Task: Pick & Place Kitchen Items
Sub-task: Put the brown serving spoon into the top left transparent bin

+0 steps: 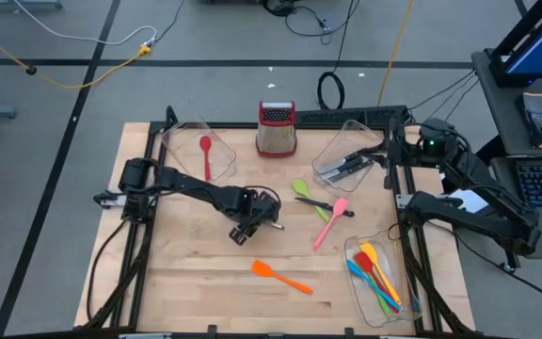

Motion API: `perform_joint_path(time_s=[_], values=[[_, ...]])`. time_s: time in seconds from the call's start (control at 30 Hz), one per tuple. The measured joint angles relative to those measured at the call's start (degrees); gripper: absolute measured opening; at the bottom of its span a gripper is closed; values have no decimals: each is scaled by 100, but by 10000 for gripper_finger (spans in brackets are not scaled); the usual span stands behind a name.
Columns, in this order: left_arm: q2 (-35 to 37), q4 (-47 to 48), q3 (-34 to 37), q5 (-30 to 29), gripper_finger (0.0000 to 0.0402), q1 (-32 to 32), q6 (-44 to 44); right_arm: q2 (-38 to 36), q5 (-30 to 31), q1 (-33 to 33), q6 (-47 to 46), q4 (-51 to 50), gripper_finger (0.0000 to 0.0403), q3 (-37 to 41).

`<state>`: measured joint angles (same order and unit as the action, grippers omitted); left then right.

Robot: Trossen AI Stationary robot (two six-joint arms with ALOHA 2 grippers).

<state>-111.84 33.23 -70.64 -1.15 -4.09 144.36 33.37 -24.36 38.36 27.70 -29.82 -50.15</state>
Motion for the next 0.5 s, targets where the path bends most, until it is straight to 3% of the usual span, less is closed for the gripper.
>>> perform_joint_path(time_s=[0.33, 0.5], values=[[-447, -460, -25, 951, 205, 77, -363, -67, 4, -362, 43, -41, 0, 0], [-452, -420, -19, 902, 160, -9, -329, -67, 11, -506, 105, -40, 0, 0]])
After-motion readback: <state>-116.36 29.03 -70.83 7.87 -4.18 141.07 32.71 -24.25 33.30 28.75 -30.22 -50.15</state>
